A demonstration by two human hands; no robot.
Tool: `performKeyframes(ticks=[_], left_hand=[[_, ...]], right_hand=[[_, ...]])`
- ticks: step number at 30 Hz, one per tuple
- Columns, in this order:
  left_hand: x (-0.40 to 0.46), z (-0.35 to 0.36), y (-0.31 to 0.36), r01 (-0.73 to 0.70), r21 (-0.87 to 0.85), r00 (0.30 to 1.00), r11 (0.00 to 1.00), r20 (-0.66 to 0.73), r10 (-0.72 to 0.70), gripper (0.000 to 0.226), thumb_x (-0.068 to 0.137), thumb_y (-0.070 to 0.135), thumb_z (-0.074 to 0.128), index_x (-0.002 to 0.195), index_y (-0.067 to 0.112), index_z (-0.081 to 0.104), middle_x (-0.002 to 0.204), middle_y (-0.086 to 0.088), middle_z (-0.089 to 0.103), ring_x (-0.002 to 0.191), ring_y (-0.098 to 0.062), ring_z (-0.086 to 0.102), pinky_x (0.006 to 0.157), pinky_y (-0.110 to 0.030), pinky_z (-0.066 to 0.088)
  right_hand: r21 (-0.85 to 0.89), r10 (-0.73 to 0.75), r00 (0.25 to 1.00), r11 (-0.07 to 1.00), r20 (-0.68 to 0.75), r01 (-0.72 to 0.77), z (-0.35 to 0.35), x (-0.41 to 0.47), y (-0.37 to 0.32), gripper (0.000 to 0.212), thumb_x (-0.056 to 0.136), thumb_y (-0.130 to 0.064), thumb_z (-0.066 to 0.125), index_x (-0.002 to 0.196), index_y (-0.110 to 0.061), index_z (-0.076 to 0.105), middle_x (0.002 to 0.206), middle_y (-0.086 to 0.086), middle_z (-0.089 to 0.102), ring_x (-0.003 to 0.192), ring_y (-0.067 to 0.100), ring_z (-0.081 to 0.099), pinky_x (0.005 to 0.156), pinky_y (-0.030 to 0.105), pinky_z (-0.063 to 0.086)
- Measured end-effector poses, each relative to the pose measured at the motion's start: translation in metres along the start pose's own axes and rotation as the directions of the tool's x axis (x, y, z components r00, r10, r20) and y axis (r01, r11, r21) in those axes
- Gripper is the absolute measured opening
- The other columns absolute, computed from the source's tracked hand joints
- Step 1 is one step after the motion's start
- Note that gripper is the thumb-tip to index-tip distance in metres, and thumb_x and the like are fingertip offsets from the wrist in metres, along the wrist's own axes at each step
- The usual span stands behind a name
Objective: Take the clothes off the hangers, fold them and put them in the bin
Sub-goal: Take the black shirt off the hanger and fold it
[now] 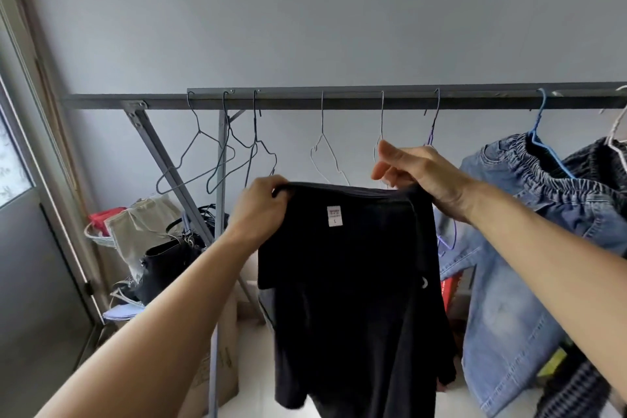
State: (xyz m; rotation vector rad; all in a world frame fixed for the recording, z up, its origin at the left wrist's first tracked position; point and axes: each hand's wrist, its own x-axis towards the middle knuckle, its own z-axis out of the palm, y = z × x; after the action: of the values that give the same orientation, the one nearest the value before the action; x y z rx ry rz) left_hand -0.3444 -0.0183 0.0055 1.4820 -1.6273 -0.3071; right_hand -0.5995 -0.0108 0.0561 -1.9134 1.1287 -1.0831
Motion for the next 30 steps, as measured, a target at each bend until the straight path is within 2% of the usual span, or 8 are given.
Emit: performKeyframes(ticks=[3, 9, 13, 17, 20, 24, 28, 30], left_hand=[[0.003, -0.017, 0.005, 0.005, 0.122, 1.0, 0.993, 0.0, -0.005, 0.018, 0.095, 0.033, 0.057, 0.087, 0.023, 0.069, 0.082, -0.008, 0.067, 0.084, -0.031, 0.064, 0.074, -0.035, 0.05], [0.005, -0.037, 0.007, -0.065, 0.217, 0.995, 0.974, 0.084, 0.047, 0.017, 0.089, 0.031, 0.066, 0.098, 0.019, 0.075, 0.09, -0.006, 0.071, 0.088, -0.025, 0.067, 0.083, -0.037, 0.055], [0.004, -0.04, 0.01, -0.058, 0.189, 0.997, 0.98, 0.063, 0.047, 0.017, 0.089, 0.032, 0.066, 0.096, 0.018, 0.075, 0.086, -0.006, 0.073, 0.083, -0.023, 0.069, 0.082, -0.039, 0.057], [0.006, -0.038, 0.014, -0.016, 0.17, 1.0, 0.985, 0.028, 0.011, 0.02, 0.088, 0.031, 0.064, 0.096, 0.016, 0.075, 0.091, -0.006, 0.071, 0.088, -0.025, 0.067, 0.083, -0.038, 0.057], [0.007, -0.041, 0.015, -0.035, 0.186, 0.999, 0.982, 0.02, 0.032, 0.021, 0.087, 0.03, 0.065, 0.097, 0.013, 0.075, 0.092, -0.008, 0.071, 0.089, -0.025, 0.066, 0.082, -0.035, 0.055], [0.005, -0.049, 0.017, -0.103, 0.253, 0.993, 0.962, 0.081, 0.085, 0.014, 0.082, 0.026, 0.075, 0.092, 0.016, 0.076, 0.075, 0.001, 0.065, 0.075, -0.014, 0.061, 0.069, -0.026, 0.046], [0.003, -0.052, 0.018, -0.149, 0.436, 0.984, 0.888, 0.158, 0.087, 0.016, 0.083, 0.022, 0.071, 0.097, 0.017, 0.077, 0.083, -0.003, 0.065, 0.086, -0.022, 0.061, 0.077, -0.028, 0.046], [0.005, -0.051, 0.014, -0.099, 0.493, 0.989, 0.864, 0.142, 0.033, 0.017, 0.087, 0.022, 0.065, 0.097, 0.014, 0.076, 0.087, -0.007, 0.069, 0.087, -0.026, 0.064, 0.076, -0.029, 0.047]], right_hand=[[-0.108, -0.035, 0.998, 0.993, 0.057, 0.041, -0.001, -0.003, -0.002, 0.059, 0.075, -0.072, 0.053, 0.082, -0.018, 0.075, 0.08, 0.001, 0.058, 0.085, 0.018, 0.053, 0.094, 0.039, 0.042], [-0.182, -0.04, 0.978, 0.98, 0.203, 0.078, -0.007, -0.011, -0.015, 0.038, 0.08, -0.043, 0.047, 0.094, -0.018, 0.073, 0.073, -0.015, 0.054, 0.082, 0.013, 0.045, 0.078, 0.027, 0.034], [-0.356, 0.058, 0.973, 0.934, 0.225, 0.027, 0.003, -0.014, -0.025, 0.063, 0.072, -0.076, 0.043, 0.098, -0.023, 0.065, 0.099, -0.006, 0.057, 0.093, 0.012, 0.051, 0.081, 0.027, 0.036], [-0.814, 0.052, 0.971, 0.557, 0.232, 0.165, 0.02, -0.02, -0.022, 0.079, 0.062, -0.087, 0.053, 0.111, -0.025, 0.047, 0.114, -0.01, 0.041, 0.107, 0.01, 0.042, 0.089, 0.033, 0.043], [-0.923, -0.068, 0.977, 0.322, 0.2, 0.212, 0.03, -0.022, -0.01, 0.05, 0.081, -0.048, 0.061, 0.116, -0.018, 0.042, 0.116, -0.003, 0.036, 0.112, 0.017, 0.039, 0.083, 0.033, 0.044], [-0.855, -0.136, 0.991, 0.514, -0.002, 0.069, 0.023, -0.015, -0.004, 0.007, 0.09, -0.013, 0.046, 0.095, -0.012, 0.051, 0.099, 0.004, 0.041, 0.098, 0.029, 0.05, 0.073, 0.035, 0.04], [-0.901, -0.035, 0.989, 0.418, -0.144, -0.116, 0.009, -0.008, -0.004, 0.015, 0.081, -0.005, 0.042, 0.081, -0.01, 0.056, 0.084, 0.008, 0.054, 0.08, 0.033, 0.054, 0.065, 0.032, 0.036], [-0.808, 0.081, 0.974, 0.547, -0.21, -0.219, 0.01, -0.005, -0.003, 0.011, 0.076, -0.003, 0.041, 0.069, -0.01, 0.047, 0.07, 0.009, 0.054, 0.065, 0.03, 0.052, 0.058, 0.029, 0.035]])
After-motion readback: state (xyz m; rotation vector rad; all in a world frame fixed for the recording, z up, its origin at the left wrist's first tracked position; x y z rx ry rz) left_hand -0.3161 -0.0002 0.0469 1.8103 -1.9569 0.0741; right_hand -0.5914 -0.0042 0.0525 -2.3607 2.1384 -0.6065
